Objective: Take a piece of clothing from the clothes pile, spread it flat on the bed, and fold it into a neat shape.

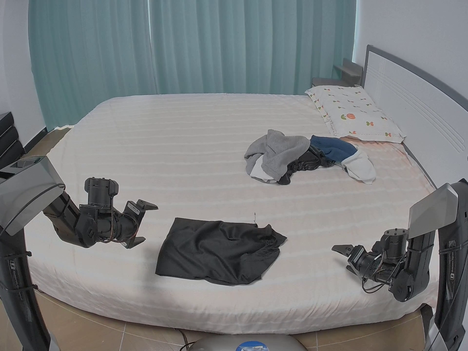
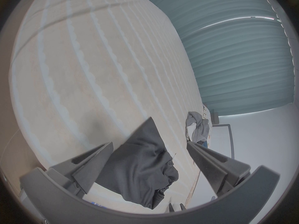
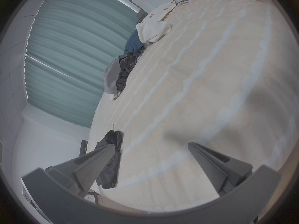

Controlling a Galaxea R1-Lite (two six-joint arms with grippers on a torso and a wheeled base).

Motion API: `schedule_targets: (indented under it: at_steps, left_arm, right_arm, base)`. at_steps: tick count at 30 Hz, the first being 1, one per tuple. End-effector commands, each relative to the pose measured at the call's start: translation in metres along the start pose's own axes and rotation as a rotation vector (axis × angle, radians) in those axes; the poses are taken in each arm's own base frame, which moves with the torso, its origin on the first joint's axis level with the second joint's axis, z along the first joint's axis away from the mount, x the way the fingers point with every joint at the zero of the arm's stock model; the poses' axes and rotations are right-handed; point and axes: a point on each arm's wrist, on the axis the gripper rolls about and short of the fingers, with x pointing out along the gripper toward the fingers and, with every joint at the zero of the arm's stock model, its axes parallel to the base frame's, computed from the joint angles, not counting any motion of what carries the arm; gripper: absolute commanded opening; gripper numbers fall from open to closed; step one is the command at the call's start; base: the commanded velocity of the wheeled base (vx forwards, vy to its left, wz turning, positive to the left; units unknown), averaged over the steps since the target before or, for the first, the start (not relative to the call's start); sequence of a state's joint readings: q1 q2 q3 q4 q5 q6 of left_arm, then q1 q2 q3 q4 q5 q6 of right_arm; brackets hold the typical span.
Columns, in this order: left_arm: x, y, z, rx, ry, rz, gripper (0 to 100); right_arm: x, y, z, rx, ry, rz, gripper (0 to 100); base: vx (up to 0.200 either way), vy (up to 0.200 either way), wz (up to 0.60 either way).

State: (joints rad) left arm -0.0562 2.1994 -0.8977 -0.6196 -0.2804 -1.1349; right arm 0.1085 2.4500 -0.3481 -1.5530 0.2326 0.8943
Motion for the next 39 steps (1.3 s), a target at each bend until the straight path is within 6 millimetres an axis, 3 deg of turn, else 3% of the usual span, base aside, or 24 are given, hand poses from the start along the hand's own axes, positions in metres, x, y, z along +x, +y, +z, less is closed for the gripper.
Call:
schedule_targets:
  at_steps: [1,8,14,15,25,30,39]
  left_arm:
    - [0.000,0.001,-0.001,-0.001,0.002,0.003,100]
    - [0.001,0.001,0.000,-0.002,0.001,0.003,100]
    - [0.001,0.002,0.000,0.000,-0.005,0.006,100]
    - [0.001,0.002,0.000,0.001,-0.007,0.008,100]
    - [0.002,0.002,-0.002,0.003,-0.005,0.012,100]
    - [0.003,0.002,-0.003,0.006,-0.004,0.012,100]
    - [0.003,0.003,-0.003,0.027,-0.003,0.017,100]
  right_arm:
    - [0.001,0.001,0.001,-0.004,-0.008,0.012,100]
    - [0.001,0.004,0.003,-0.033,-0.021,0.025,100]
    - [0.002,0.032,-0.015,-0.146,-0.083,0.011,100]
    - [0.003,0.042,-0.026,-0.180,-0.094,0.006,100]
    - [0.027,0.070,-0.044,-0.395,-0.090,0.046,100]
    - [0.037,0.074,-0.063,-0.453,-0.085,0.002,100]
    - [0.041,0.075,-0.065,-0.509,-0.044,-0.115,100]
  base:
    - [0.000,0.200,0.00]
    - [0.000,0.200,0.00]
    - [0.000,0.133,0.00]
    - [0.000,0.000,0.00]
    - [0.000,0.000,0.00]
    - [0.000,0.000,0.00]
    - [0.000,0.000,0.00]
